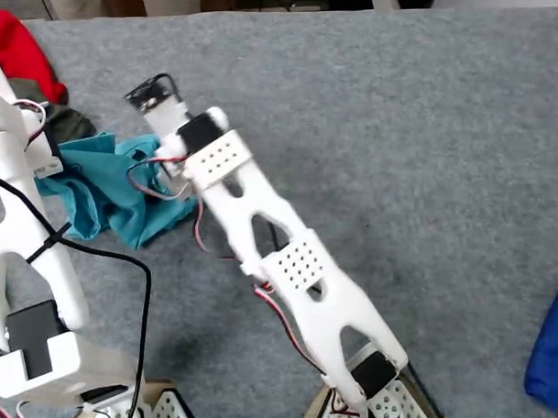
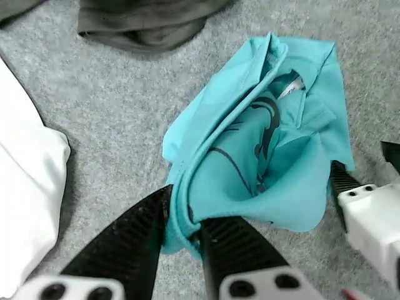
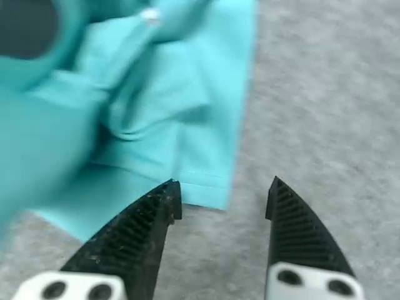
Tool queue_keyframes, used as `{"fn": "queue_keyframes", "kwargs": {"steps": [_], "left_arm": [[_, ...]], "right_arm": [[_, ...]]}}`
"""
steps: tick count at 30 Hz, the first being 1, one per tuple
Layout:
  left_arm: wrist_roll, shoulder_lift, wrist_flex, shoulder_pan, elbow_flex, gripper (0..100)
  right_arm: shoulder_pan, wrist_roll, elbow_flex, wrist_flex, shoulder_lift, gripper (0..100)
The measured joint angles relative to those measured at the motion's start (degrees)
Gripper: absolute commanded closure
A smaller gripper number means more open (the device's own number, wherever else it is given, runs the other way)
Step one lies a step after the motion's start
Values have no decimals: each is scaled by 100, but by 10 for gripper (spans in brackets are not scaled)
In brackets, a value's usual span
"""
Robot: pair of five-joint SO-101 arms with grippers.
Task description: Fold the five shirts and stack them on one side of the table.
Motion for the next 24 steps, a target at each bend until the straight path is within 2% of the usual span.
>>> {"fn": "queue_keyframes", "kwargs": {"steps": [8,14,24], "left_arm": [[0,9,0,0,255,980],[0,9,0,0,255,980],[0,9,0,0,273,980]], "right_arm": [[-114,0,-70,-141,721,778],[79,9,-308,-132,774,995],[545,0,-1125,360,800,993]]}}
